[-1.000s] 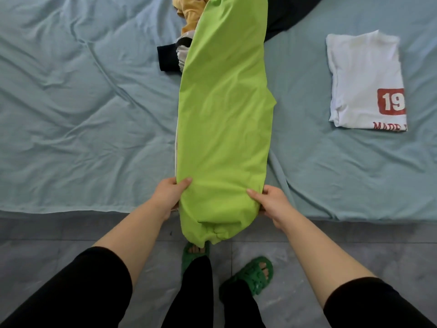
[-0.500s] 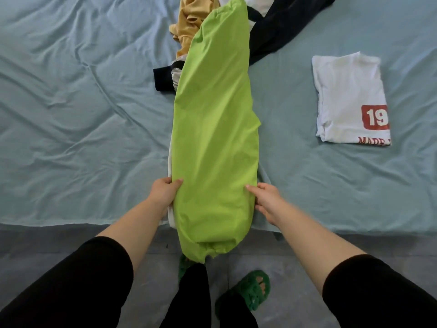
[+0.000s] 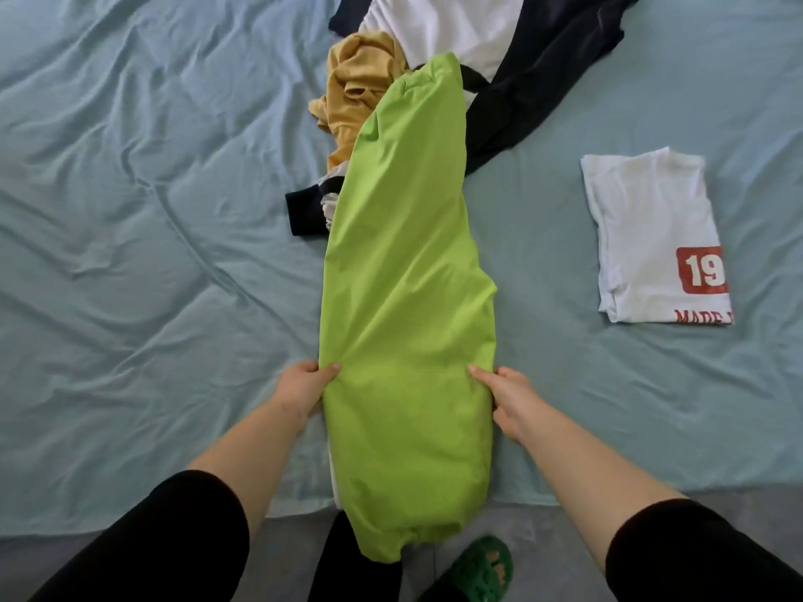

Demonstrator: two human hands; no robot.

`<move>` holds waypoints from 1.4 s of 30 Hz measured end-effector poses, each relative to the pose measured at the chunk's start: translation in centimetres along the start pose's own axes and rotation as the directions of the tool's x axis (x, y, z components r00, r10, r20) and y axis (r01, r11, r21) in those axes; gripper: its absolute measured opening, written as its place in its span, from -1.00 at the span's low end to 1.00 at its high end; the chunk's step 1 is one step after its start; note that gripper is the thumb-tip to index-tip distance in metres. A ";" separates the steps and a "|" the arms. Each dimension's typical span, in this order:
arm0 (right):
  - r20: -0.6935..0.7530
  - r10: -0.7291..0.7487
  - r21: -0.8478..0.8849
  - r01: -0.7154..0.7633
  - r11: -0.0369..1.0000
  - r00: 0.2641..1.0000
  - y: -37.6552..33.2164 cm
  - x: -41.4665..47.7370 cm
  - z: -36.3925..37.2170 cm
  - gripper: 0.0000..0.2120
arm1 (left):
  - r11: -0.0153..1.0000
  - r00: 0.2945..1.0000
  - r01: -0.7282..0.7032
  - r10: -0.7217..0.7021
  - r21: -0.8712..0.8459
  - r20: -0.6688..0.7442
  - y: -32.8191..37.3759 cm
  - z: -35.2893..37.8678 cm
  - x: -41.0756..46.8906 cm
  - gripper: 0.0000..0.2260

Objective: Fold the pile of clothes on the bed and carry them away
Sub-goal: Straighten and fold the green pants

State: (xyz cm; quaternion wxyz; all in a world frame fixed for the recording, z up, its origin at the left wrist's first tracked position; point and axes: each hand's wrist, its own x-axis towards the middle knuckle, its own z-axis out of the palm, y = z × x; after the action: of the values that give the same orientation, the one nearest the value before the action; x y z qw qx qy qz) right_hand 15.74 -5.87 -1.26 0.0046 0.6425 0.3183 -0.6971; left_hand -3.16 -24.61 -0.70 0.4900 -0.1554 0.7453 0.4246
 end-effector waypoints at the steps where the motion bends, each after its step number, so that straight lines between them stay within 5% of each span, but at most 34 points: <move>1: 0.000 0.007 0.014 -0.007 1.000 1.000 -0.9 -0.3 0.3 -0.79 | 1.000 1.000 0.002 -0.002 0.008 0.030 0.8 0.0 0.3 -0.75; 13: 0.027 0.065 0.292 -0.070 0.954 0.998 -9.5 3.1 2.5 -0.65 | 0.992 0.992 -0.126 0.125 -0.019 -0.016 7.7 0.4 4.5 -0.88; 20: 0.263 0.159 0.247 -0.226 0.942 0.952 -11.8 4.6 3.1 -0.48 | 0.986 0.989 -0.113 0.124 -0.121 0.086 12.6 2.1 5.9 -0.78; 27: 0.170 -0.007 0.571 -0.093 0.816 0.985 -14.7 5.3 2.5 -0.85 | 0.971 0.975 -0.222 0.220 -0.086 -0.034 14.5 2.5 7.6 -0.85; 30: -0.003 -0.061 0.373 0.058 0.926 0.998 -15.0 6.6 1.2 -0.91 | 0.977 0.977 -0.213 0.213 0.025 0.018 14.8 1.8 7.8 -0.75; 32: -0.052 -0.167 0.047 0.169 0.984 0.985 -15.6 7.3 0.7 -0.87 | 0.968 0.969 -0.247 0.246 0.051 0.029 15.7 1.7 7.9 -0.71; 36: 0.060 -0.391 -0.540 0.359 0.761 0.919 -18.3 8.7 2.0 -0.67 | 0.946 0.947 -0.321 0.320 -0.044 -0.028 19.3 2.4 8.5 -0.73; 39: 0.165 -0.391 -0.539 0.415 0.733 0.906 -20.7 9.8 5.0 -0.59 | 0.944 0.948 -0.319 0.316 -0.088 -0.046 22.1 3.7 9.5 -0.82; 42: 0.106 -0.467 -0.526 0.448 0.723 0.878 -22.7 11.3 7.4 -0.74 | 0.930 0.919 -0.366 0.363 0.005 -0.154 23.5 4.3 10.6 -0.88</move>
State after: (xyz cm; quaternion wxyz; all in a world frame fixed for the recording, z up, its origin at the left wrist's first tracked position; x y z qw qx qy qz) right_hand -2.24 13.42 -1.70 0.0063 0.5283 0.6481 -0.5485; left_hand -20.77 -5.36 0.73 0.3422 -0.0517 0.7912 0.5042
